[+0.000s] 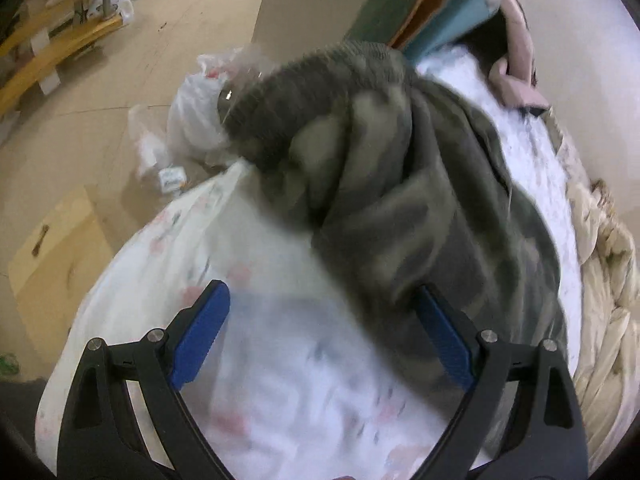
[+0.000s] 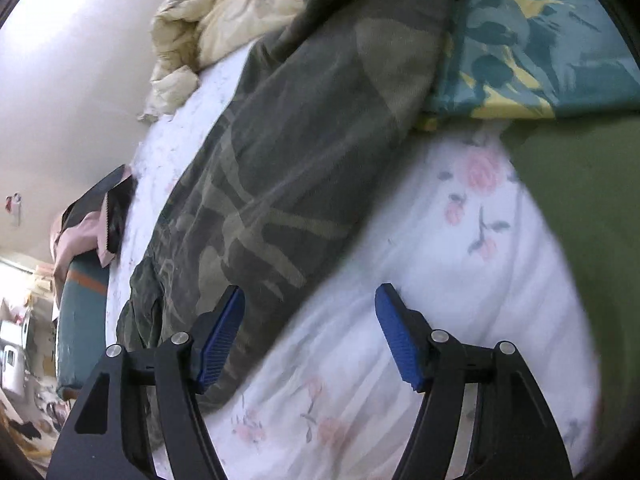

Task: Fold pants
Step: 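Grasp the ribbed leg cuff with the left tool and lift it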

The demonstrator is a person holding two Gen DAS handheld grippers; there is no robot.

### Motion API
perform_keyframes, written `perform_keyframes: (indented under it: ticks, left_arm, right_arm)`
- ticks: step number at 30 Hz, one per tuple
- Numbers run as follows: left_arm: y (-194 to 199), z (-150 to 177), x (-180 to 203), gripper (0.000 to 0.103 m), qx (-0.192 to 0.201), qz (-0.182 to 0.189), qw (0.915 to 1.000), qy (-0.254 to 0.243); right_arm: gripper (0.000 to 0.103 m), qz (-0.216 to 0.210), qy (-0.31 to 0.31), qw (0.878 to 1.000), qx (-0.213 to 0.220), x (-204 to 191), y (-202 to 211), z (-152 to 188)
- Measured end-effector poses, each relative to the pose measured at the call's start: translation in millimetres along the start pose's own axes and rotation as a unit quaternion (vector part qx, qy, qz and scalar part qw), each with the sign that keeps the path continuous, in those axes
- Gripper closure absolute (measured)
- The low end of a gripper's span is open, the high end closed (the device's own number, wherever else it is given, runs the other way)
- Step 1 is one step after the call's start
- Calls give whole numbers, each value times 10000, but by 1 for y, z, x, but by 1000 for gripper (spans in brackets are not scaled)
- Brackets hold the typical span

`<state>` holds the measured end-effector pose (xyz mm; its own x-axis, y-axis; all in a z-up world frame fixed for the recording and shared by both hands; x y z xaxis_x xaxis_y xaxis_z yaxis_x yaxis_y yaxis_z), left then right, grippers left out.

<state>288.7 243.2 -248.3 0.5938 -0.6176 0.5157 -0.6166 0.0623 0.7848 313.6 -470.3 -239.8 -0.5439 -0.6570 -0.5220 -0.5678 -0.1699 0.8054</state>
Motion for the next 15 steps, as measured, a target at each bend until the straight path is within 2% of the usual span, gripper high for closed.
perform_keyframes:
  ticks: [2, 4, 7, 10, 11, 12, 14, 15]
  left_arm:
    - [-3, -18, 8, 11, 268, 232, 9993, -86]
    - [-15, -30, 15, 11, 233, 364, 9987, -275]
    - [-24, -47, 5, 11, 367, 413, 9982, 212]
    - [-38, -61, -7, 13, 390, 400, 9967, 583]
    - [-41, -63, -5, 21, 391, 505, 9959, 643]
    - [-44, -66, -1, 23, 419, 583, 9955, 623]
    - [-42, -68, 4, 42, 552, 504, 9959, 502]
    - [-39, -71, 5, 52, 638, 350, 9968, 338]
  right_arm:
    - [33, -114, -141, 9998, 33, 3, -5, -9]
    - [33, -339, -276, 9990, 83, 3, -8, -21]
    - [33, -633, -361, 9972, 149, 1, -13, -41]
    - [34, -634, -393, 9968, 298, -6, -24, -59]
    - [34, -606, -380, 9970, 304, -5, -26, -62]
    - [34, -551, -353, 9974, 288, -7, -31, -65]
    - [35, -515, -284, 9976, 354, -13, -37, -75]
    - [40, -405, -276, 9981, 373, -16, -41, -79]
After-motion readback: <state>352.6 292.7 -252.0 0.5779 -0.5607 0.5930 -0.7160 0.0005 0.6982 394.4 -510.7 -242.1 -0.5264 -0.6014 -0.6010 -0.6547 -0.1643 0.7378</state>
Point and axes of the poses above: each gripper's, at about its wrist camera, not at the fingertips, and y roughly against the way its jaws point, x to its right, z to its underside, the point moved 10 cm from there along -y, roughly the way its jaws point, and after that the axes turned 9 degrees about z, right-handed, at the moved point
